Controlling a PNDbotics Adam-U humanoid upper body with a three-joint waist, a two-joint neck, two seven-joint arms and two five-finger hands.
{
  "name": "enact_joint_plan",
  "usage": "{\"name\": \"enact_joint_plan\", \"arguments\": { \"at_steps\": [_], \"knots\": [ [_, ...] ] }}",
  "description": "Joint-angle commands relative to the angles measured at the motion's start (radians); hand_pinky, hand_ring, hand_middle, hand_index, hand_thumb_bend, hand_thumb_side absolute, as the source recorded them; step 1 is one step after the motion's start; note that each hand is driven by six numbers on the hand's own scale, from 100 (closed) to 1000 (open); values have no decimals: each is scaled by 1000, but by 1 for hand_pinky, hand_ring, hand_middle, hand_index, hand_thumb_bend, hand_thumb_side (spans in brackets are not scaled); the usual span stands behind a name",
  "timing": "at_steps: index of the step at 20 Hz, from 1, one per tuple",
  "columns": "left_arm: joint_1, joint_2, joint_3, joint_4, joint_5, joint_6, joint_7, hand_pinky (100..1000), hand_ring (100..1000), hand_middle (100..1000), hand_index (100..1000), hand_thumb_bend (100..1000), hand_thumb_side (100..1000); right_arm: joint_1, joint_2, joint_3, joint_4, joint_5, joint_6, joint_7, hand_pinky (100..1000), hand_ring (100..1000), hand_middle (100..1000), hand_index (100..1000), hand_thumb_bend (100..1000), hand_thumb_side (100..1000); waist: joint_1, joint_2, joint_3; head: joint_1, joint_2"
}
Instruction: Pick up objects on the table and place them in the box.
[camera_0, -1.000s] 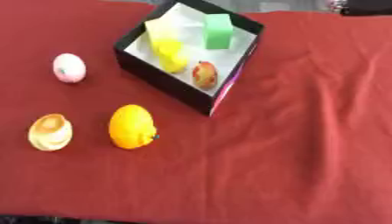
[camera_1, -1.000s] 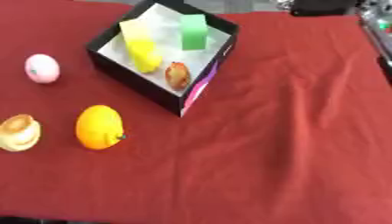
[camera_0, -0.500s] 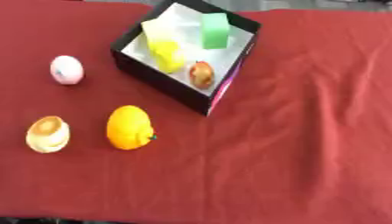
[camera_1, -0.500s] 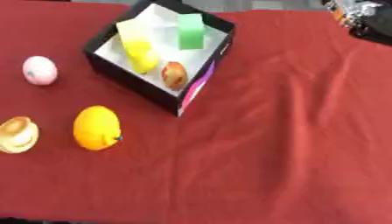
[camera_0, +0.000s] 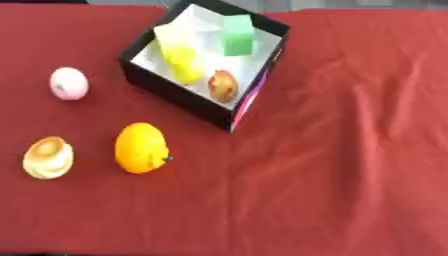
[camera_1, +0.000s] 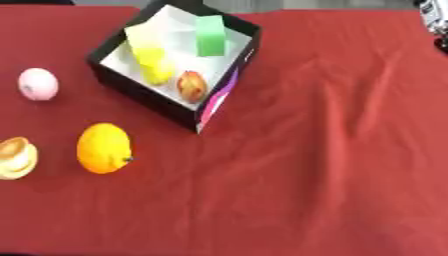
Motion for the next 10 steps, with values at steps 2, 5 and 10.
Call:
{"name": "enact_joint_plan", "arguments": {
  "at_steps": [2, 5, 10],
  "knots": [
    [-28, 107, -62, 1, -55, 43, -265, 839, 857, 793, 830, 583, 315, -9, -3, -14, -22, -9, 19, -27, 969, 766, 728, 864, 100, 524, 3, -16, -2, 11, 2],
    [-41, 121, -102, -8, -123, 52, -374, 856, 866, 797, 834, 646, 275, -12, 5, -11, -22, -17, 41, -52, 971, 763, 725, 863, 100, 526, 4, -16, -3, 22, 0],
    [-70, 120, -176, -7, -217, 41, -488, 861, 866, 774, 829, 708, 279, -27, 9, -3, 15, -49, 73, -60, 974, 762, 723, 860, 100, 534, 5, -18, -5, 40, 1]
  ]
}}
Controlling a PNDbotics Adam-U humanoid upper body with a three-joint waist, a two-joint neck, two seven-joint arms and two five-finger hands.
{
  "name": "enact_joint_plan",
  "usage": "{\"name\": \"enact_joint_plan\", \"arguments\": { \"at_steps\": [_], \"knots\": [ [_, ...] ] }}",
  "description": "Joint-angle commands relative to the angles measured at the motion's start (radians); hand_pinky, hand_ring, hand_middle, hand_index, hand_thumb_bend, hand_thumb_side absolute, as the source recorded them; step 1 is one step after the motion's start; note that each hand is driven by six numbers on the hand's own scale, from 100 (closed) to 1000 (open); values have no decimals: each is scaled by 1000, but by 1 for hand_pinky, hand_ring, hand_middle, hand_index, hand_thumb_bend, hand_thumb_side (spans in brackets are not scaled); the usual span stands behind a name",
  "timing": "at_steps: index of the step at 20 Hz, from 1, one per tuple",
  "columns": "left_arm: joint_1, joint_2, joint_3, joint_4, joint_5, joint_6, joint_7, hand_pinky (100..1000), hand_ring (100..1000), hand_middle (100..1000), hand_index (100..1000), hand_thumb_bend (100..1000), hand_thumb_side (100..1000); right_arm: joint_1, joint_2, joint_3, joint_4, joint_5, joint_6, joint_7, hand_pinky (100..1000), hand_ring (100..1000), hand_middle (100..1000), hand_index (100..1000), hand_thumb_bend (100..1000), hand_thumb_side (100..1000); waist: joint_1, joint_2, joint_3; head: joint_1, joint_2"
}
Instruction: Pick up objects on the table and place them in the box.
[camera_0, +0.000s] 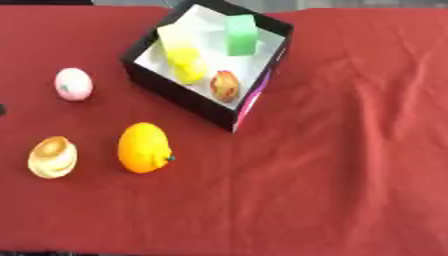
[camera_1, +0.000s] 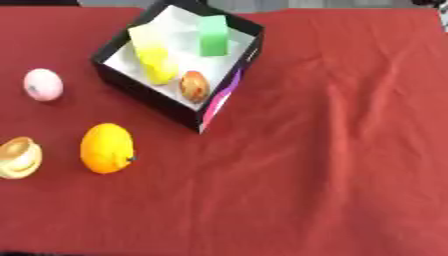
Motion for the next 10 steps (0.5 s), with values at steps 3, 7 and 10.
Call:
{"name": "enact_joint_plan", "arguments": {
  "at_steps": [3, 7, 10],
  "knots": [
    [-38, 43, -54, -26, -66, -32, -96, 862, 862, 763, 811, 760, 267, -22, -17, 1, 45, -22, 30, 18, 973, 760, 721, 857, 100, 537, 4, -18, 0, 17, 3],
    [-31, 53, -90, -48, -146, -73, -159, 858, 851, 754, 801, 796, 191, -27, -13, 2, 71, -20, 38, 31, 973, 756, 717, 855, 100, 538, 7, -17, -1, 31, 4],
    [-26, 52, -111, -36, -212, -89, -169, 857, 846, 751, 800, 809, 109, -27, -10, 2, 77, -19, 40, 35, 972, 754, 714, 853, 100, 537, 6, -17, -2, 35, 5]
  ]
}}
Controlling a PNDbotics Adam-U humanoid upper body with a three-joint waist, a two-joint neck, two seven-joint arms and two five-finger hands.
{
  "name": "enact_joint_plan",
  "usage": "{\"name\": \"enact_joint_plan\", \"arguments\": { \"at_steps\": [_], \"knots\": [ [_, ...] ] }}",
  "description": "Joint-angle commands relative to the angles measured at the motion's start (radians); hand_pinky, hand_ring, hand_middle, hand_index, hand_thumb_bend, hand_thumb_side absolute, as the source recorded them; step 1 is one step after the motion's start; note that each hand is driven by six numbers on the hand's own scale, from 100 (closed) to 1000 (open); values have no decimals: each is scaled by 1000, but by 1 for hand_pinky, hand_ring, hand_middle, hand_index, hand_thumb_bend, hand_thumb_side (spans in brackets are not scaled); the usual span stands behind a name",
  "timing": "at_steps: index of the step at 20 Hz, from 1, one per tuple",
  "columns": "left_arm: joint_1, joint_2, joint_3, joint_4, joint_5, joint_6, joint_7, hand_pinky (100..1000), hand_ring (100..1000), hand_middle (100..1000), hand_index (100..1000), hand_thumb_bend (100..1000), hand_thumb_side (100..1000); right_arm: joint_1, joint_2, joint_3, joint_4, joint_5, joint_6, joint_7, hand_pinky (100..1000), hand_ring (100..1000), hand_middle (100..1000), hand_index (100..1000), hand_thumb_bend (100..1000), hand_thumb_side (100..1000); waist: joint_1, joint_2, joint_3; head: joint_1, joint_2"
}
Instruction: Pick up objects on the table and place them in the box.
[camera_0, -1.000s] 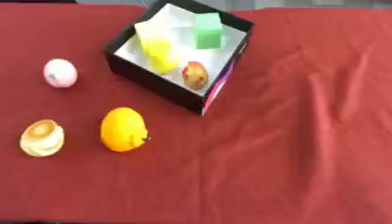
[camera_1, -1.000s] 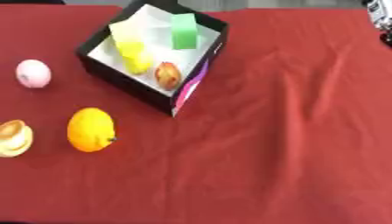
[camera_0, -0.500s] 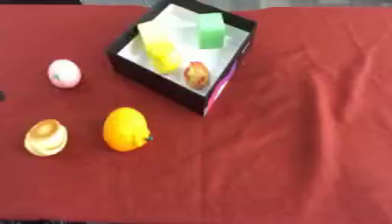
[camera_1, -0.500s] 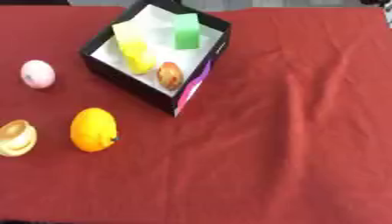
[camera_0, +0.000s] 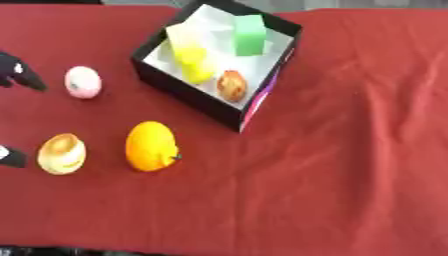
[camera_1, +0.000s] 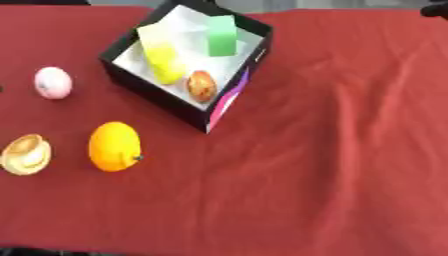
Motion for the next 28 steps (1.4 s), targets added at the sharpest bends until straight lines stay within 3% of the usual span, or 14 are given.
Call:
{"name": "enact_joint_plan", "arguments": {
  "at_steps": [1, 9, 15, 17, 28],
  "knots": [
    [-8, 46, -10, 4, -64, -14, -9, 857, 846, 751, 800, 809, 101, -9, -16, -9, 2, -1, 1, 5, 972, 753, 714, 853, 100, 537, 0, -18, -1, 8, 5],
    [-42, 11, -30, 27, -91, 24, 95, 847, 837, 749, 805, 776, 100, -3, -8, -9, 9, 9, 6, 7, 971, 751, 711, 850, 100, 535, -5, -19, 5, 15, 1],
    [-67, -33, -56, 54, -59, 100, 182, 800, 794, 694, 786, 653, 100, -2, -3, -7, 13, 19, 8, 7, 971, 749, 710, 848, 100, 532, -6, -19, 4, 20, 0],
    [-68, -43, -68, 53, -30, 121, 199, 795, 791, 691, 779, 649, 113, 0, -2, -8, 14, 24, 10, 5, 971, 749, 709, 848, 100, 532, -6, -17, 2, 21, 1],
    [-27, -17, -77, -40, 55, 138, 96, 803, 804, 719, 777, 675, 164, -2, 5, -4, 20, 34, 21, 4, 970, 743, 704, 844, 100, 534, -3, -12, 2, 16, 0]
  ]
}}
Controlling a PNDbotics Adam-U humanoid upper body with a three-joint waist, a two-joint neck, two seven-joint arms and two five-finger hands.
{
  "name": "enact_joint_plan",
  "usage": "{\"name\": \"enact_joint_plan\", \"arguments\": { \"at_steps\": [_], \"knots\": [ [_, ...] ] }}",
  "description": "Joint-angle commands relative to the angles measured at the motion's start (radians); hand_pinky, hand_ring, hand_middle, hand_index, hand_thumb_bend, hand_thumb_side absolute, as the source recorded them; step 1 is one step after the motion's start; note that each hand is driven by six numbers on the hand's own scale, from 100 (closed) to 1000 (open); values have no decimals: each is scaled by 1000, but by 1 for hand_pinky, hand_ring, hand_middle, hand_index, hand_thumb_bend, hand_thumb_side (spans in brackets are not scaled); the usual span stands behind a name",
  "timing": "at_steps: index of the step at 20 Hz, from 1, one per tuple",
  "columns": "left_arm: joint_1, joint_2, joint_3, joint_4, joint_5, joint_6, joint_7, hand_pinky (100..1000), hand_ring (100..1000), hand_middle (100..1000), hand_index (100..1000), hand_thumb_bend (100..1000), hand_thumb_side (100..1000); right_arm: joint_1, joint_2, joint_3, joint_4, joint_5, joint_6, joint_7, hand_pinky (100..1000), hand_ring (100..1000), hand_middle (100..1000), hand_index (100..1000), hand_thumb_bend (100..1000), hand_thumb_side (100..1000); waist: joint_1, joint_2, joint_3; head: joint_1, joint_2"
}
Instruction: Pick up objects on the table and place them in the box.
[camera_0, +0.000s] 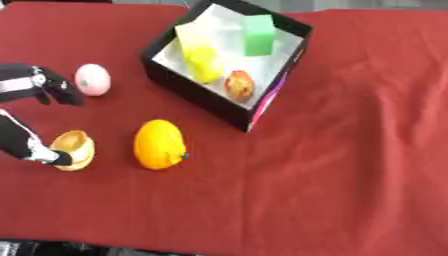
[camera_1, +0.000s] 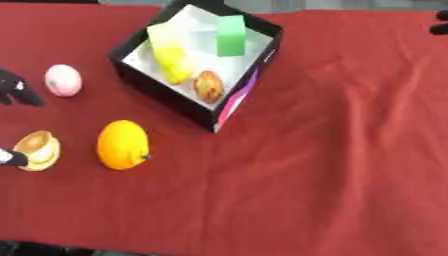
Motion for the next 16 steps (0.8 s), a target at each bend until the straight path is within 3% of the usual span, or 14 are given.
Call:
{"name": "enact_joint_plan", "arguments": {
  "at_steps": [1, 6, 9, 16],
  "knots": [
    [-2, 48, 20, -43, 7, 1, -31, 804, 805, 720, 778, 682, 162, -7, -18, -5, -3, 7, 4, 0, 970, 743, 703, 844, 100, 535, 3, -13, 1, 0, 0],
    [6, 48, 10, -51, -127, -21, -58, 815, 811, 733, 789, 760, 113, -5, -12, -5, -1, 11, 7, 2, 970, 742, 702, 843, 100, 536, 5, -12, -2, 3, -1],
    [23, 36, 7, -29, -222, -48, -60, 810, 806, 731, 787, 763, 107, -2, -8, -6, 2, 15, 8, 0, 970, 741, 701, 842, 100, 537, 5, -11, -3, 3, -2],
    [45, 13, 9, 15, -276, -57, -33, 801, 797, 720, 782, 753, 100, 2, 1, -6, 7, 23, 12, 2, 970, 740, 700, 841, 100, 539, 3, -10, 0, 9, 0]
  ]
}}
